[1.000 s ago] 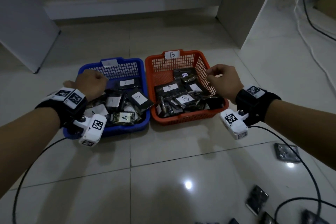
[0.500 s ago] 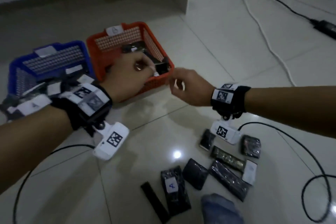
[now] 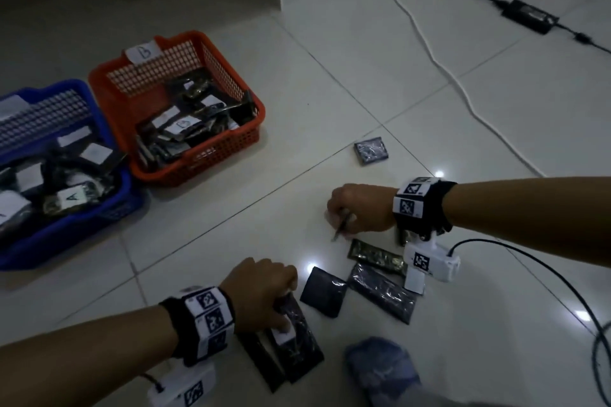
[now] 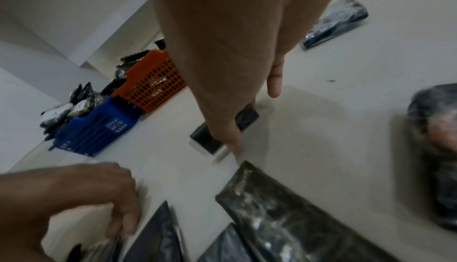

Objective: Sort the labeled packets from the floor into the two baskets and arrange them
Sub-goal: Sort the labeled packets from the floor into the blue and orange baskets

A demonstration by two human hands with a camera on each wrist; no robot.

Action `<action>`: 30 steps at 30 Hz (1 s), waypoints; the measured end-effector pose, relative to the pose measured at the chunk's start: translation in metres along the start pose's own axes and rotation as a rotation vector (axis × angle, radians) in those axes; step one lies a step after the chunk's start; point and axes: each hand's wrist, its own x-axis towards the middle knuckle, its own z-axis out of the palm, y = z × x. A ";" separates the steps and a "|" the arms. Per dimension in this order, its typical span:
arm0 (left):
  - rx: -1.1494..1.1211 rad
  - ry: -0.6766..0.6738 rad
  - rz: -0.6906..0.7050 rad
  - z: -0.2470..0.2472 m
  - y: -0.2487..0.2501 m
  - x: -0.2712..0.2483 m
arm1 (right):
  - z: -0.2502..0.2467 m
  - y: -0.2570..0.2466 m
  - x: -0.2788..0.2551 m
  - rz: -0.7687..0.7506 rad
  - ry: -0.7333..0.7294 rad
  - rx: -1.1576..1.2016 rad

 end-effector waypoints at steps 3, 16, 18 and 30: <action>-0.141 -0.031 -0.048 -0.001 -0.009 -0.003 | -0.007 -0.004 0.004 0.067 0.022 0.141; -0.999 0.432 -0.243 -0.046 -0.075 -0.036 | -0.018 -0.036 0.028 0.048 0.109 0.361; -1.025 0.431 -0.270 -0.046 -0.075 -0.043 | -0.018 -0.039 0.029 0.019 0.103 0.373; -1.154 0.478 -0.288 -0.048 -0.089 -0.070 | -0.026 -0.064 0.046 -0.015 0.113 0.799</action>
